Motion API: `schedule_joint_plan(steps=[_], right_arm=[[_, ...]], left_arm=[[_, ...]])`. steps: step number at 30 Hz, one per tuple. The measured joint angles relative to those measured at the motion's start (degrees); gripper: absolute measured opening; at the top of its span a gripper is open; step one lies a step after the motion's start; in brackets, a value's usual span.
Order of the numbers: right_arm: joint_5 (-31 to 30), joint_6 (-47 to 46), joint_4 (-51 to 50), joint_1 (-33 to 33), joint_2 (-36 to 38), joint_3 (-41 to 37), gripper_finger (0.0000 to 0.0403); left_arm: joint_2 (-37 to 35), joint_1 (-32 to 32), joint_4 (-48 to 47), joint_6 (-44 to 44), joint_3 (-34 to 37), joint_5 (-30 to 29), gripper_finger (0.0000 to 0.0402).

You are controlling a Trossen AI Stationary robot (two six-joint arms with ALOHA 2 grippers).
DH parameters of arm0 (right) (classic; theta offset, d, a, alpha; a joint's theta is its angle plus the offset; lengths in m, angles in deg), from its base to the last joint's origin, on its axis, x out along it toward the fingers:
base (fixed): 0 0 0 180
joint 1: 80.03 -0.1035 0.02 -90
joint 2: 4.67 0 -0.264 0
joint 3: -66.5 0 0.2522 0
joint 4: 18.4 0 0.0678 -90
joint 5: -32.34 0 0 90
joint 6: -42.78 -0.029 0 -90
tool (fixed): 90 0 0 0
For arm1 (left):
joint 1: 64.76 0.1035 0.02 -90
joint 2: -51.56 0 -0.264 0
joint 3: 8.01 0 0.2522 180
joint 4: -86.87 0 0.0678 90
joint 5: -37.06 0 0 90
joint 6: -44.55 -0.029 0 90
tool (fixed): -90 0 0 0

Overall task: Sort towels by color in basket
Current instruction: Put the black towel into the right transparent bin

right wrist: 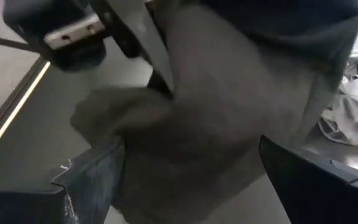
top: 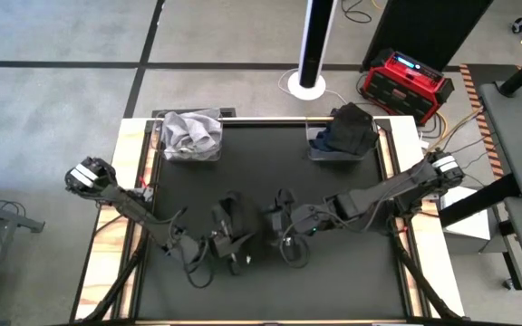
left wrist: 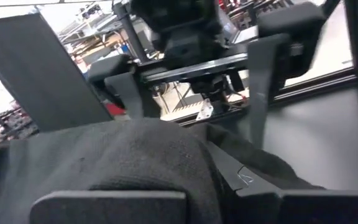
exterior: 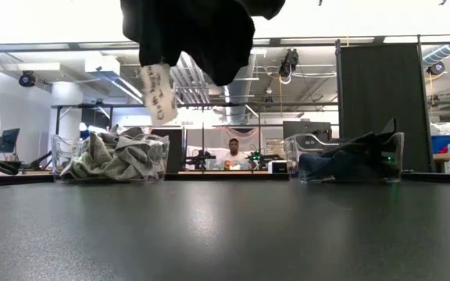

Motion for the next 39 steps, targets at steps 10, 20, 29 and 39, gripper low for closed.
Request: schedule_joint_plan(steps=[10,20,29,39], right_arm=[[0.0,-2.7,-4.1,0.3,0.3,4.9,0.034],[0.0,-4.4,-6.2,0.9,-2.5,5.3,0.0326],[0.0,-5.0,-4.1,1.4,-4.1,5.4,0.0267],[0.0,-5.4,-5.5,1.6,-4.3,5.3,0.0025]], left_arm=[[0.0,1.5,-2.5,1.8,0.0,-3.0,0.0],[0.1,1.6,0.1,2.3,0.0,3.5,0.0],[0.0,1.6,1.1,2.1,0.0,4.2,0.0],[0.0,1.6,0.3,6.8,0.0,1.3,0.0086]])
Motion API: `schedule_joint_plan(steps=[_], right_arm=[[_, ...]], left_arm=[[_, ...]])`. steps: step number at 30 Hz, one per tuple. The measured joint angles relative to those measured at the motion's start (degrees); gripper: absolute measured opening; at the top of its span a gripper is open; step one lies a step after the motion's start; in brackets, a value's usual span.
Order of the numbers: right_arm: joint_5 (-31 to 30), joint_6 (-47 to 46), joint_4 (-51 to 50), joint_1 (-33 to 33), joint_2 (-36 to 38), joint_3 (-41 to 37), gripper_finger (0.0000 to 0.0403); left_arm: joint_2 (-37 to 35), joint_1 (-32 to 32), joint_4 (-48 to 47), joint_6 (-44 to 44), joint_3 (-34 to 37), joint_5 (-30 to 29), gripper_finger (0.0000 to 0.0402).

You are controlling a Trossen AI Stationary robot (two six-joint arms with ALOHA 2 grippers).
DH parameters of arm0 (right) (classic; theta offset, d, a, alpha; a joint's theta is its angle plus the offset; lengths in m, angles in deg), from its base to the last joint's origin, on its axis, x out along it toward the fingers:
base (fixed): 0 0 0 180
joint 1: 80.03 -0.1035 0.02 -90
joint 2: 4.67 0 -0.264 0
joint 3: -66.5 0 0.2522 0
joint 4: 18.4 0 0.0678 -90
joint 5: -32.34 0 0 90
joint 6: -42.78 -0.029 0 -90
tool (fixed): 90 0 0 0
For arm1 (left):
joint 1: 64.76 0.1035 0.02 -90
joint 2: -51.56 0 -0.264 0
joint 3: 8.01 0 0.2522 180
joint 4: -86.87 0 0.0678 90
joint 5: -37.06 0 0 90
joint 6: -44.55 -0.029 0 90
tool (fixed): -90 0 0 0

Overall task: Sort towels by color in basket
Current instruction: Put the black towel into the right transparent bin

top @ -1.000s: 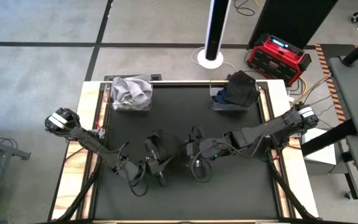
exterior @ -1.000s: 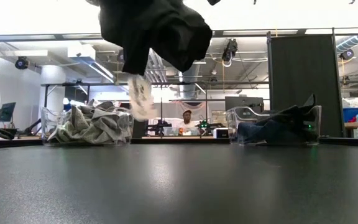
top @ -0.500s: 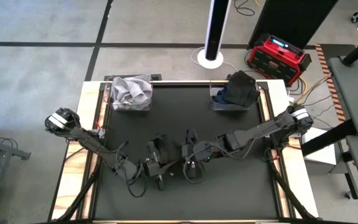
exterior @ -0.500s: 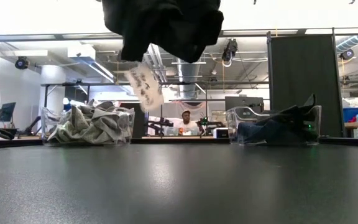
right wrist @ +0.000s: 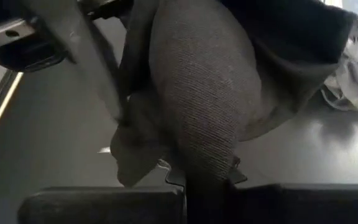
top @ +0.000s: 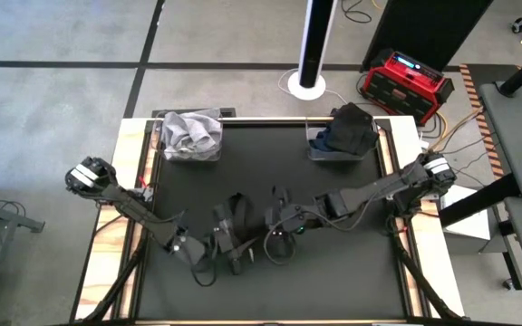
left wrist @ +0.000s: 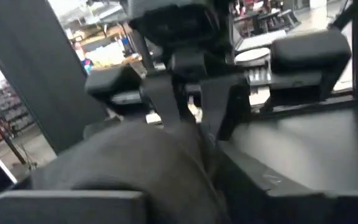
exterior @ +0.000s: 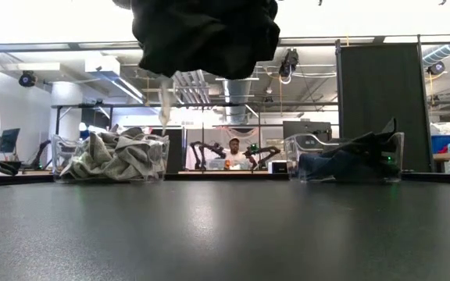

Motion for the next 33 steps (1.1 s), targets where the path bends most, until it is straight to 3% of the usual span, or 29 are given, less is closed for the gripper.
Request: schedule_joint_plan(steps=[7,13,23,33], right_arm=[[-0.5,-2.4,-2.3,0.6,0.0,0.0,0.0016],[-3.1,-6.0,-8.1,2.1,1.0,0.0,0.0015],[-11.7,-8.3,-20.9,10.4,4.7,0.0,0.0014],[-16.0,-4.6,-23.5,25.2,9.6,0.0,0.0013]], left_arm=[[0.0,-0.3,-14.1,8.6,0.0,-2.3,0.0223],[0.0,-2.4,-24.7,15.7,0.0,-6.2,0.029],[-0.9,-4.7,-31.0,18.7,0.0,-19.2,0.0297],[-0.9,-5.0,-32.0,19.3,0.0,-22.4,0.0291]])
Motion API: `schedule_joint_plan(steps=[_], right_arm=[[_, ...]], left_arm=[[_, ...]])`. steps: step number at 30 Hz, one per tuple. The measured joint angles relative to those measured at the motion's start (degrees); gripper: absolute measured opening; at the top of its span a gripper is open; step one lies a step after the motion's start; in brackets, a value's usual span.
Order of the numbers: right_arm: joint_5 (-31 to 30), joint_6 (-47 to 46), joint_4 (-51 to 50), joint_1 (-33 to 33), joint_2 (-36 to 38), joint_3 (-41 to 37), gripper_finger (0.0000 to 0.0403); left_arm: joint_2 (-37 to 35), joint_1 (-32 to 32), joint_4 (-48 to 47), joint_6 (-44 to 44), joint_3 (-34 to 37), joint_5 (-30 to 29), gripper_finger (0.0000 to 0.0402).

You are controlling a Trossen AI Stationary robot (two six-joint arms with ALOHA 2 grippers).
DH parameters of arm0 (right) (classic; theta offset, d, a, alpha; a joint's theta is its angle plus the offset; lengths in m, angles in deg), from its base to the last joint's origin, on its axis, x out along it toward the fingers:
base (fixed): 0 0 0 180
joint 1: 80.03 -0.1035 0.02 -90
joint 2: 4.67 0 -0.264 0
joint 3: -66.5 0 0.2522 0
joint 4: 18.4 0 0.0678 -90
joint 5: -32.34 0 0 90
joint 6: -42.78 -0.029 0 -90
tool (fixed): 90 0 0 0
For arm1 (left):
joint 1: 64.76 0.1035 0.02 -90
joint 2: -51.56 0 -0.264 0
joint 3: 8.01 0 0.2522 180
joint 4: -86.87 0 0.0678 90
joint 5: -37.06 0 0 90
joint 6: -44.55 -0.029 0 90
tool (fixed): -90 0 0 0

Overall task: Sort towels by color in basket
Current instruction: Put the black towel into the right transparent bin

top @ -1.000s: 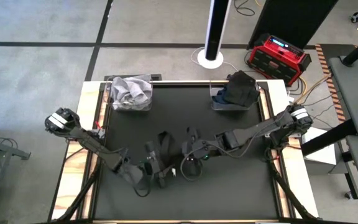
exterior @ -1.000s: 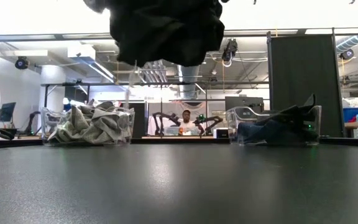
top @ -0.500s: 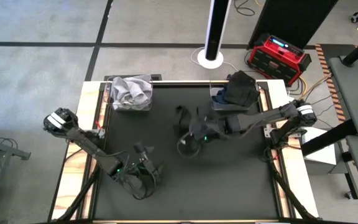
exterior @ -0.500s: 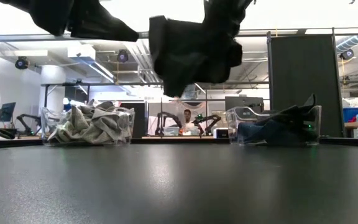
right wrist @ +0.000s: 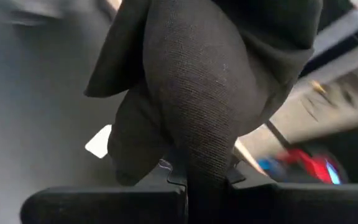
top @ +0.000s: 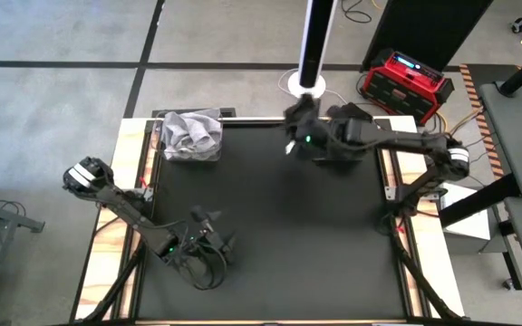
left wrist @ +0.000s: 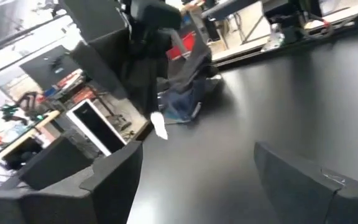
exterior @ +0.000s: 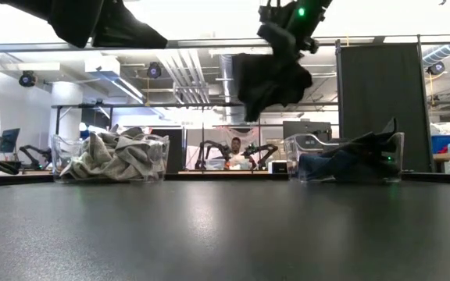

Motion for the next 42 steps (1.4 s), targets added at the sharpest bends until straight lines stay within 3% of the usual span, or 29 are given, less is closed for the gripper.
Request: schedule_joint_plan(steps=[4,9,17,25,34,42], right_arm=[[-6.2,-2.7,-4.7,6.8,0.7,0.0,0.0013],[-9.5,-9.5,-12.0,16.4,0.5,-0.7,0.0013],[-6.1,-11.3,-12.0,26.6,-2.0,-3.9,0.0013],[4.3,-8.3,1.0,26.8,-6.0,-7.8,0.0013],[3.8,-10.9,0.1,27.0,-7.0,-10.7,0.0015],[3.8,-12.9,-0.8,27.0,-6.8,-10.9,0.0099]], left_arm=[[-0.1,-0.4,-0.4,0.0,0.0,-1.6,0.0291],[-0.4,-0.8,-0.5,0.0,0.0,-1.8,0.0291],[-0.8,-0.7,-0.5,0.0,0.0,-1.8,0.0291],[-0.8,-0.7,-0.6,0.0,0.0,-1.8,0.0291],[-0.8,-0.7,-0.6,0.0,0.0,-1.8,0.0291],[-1.0,-0.1,-0.8,-0.1,0.0,-1.8,0.0291]])
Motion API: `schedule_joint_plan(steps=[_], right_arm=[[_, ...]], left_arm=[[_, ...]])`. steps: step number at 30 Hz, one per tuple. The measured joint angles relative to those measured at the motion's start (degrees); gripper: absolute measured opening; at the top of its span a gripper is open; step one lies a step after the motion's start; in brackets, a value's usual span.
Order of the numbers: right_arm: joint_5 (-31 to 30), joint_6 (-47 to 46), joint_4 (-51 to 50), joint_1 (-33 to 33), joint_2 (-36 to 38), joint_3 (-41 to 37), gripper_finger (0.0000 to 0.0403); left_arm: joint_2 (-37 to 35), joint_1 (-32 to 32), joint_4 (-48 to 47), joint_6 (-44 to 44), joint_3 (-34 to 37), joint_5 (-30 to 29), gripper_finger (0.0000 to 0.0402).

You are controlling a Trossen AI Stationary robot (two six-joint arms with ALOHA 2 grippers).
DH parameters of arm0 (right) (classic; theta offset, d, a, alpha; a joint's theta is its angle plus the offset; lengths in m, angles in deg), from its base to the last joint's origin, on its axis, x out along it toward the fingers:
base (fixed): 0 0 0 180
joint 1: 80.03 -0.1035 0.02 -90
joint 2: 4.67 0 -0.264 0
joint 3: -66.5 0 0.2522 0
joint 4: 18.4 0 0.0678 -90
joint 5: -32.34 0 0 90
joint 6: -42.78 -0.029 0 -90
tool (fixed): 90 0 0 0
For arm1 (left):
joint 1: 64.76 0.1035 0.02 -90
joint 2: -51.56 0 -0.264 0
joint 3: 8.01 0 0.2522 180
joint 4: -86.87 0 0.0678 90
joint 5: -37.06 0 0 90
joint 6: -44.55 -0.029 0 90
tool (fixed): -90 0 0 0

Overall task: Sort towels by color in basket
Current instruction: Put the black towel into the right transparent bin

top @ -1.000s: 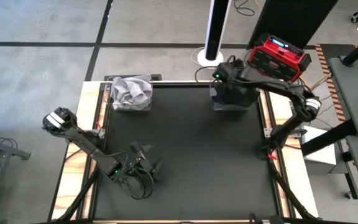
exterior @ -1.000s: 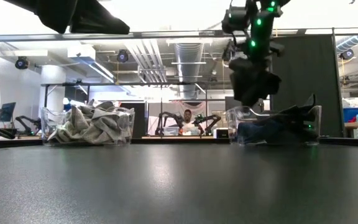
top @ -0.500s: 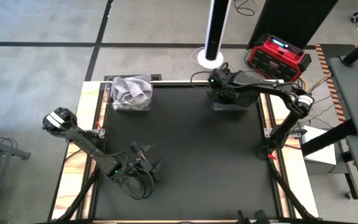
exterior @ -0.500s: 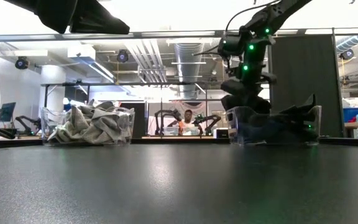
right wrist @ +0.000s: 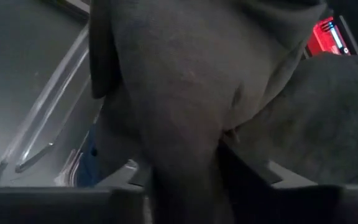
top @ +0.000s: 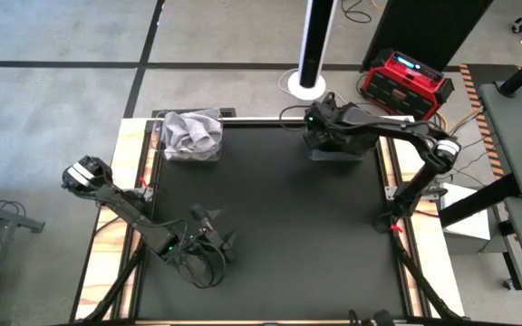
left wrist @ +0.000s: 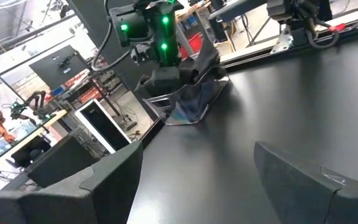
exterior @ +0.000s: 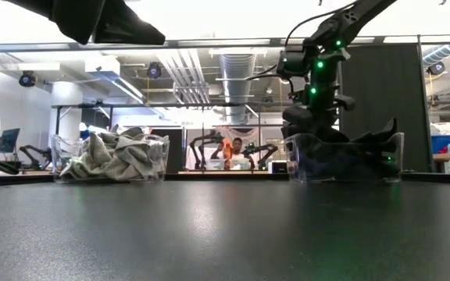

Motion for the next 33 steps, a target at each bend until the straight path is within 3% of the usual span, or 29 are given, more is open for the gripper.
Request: schedule_joint_plan(steps=[9,16,21,27,33], right_arm=[[0.3,-0.1,-2.7,-1.7,4.4,0.8,0.0195],[-3.4,0.9,0.2,-1.7,7.7,1.7,0.0221],[-3.8,5.7,7.1,-1.4,7.4,1.6,0.017],[-3.7,9.0,12.5,-0.7,4.4,-1.1,0.0033],[-3.5,6.9,14.2,-0.5,1.5,-7.7,0.001]], left_arm=[[0.0,0.3,0.0,0.1,0.0,0.0,0.0291],[-0.1,1.1,0.0,0.5,0.0,0.0,0.0291],[-0.1,1.3,0.0,0.6,0.0,0.0,0.0291],[-0.1,1.3,0.0,0.5,0.0,0.0,0.0291],[-0.1,1.3,0.0,0.5,0.0,0.1,0.0291]])
